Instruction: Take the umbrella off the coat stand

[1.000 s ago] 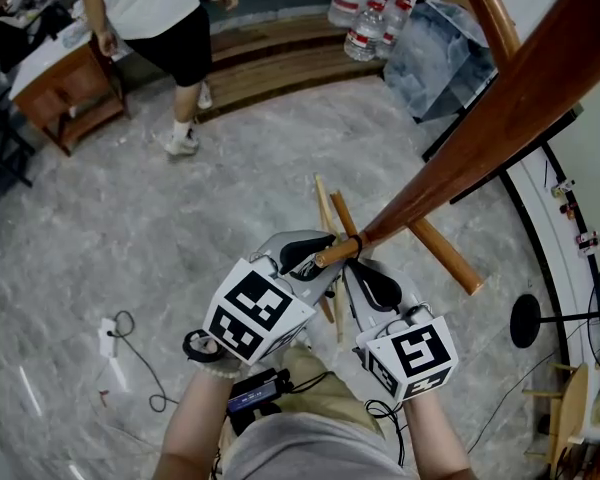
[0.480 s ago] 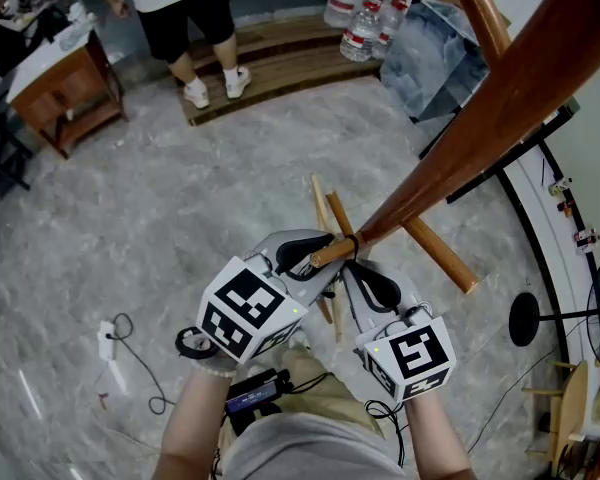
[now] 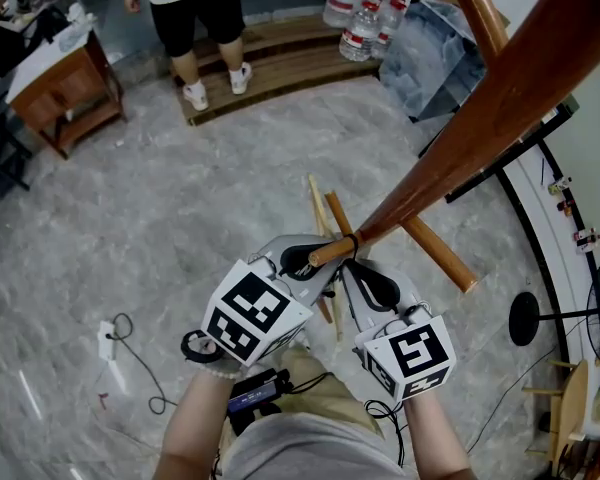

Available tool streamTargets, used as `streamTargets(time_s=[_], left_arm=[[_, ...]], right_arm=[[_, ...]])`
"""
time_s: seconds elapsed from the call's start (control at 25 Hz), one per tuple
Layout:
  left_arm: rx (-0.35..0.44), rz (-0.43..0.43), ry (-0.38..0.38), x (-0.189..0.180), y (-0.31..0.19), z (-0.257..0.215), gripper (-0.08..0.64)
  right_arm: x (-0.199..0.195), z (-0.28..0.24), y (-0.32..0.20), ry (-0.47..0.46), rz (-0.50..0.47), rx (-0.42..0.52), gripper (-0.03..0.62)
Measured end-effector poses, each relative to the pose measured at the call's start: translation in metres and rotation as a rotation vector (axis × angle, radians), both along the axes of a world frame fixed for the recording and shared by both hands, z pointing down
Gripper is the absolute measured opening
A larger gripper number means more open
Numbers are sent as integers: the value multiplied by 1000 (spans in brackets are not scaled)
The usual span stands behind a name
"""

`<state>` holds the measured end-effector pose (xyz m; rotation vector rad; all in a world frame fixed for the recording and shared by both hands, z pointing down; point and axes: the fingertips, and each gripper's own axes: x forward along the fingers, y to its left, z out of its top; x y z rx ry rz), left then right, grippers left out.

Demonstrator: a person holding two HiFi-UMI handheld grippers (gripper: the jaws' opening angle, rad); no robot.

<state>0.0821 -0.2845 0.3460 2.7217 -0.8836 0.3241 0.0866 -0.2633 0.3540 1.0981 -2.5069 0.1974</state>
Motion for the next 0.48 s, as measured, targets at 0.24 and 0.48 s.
streamTargets(time_s=[0.24, 0.48], left_arm=[[50, -55, -32, -10, -2, -5, 18], [63, -84, -31, -17, 0, -13, 18]], right_arm=[[-3, -6, -1, -24, -5, 5, 3], [-7, -13, -2, -43, -25, 10, 3]])
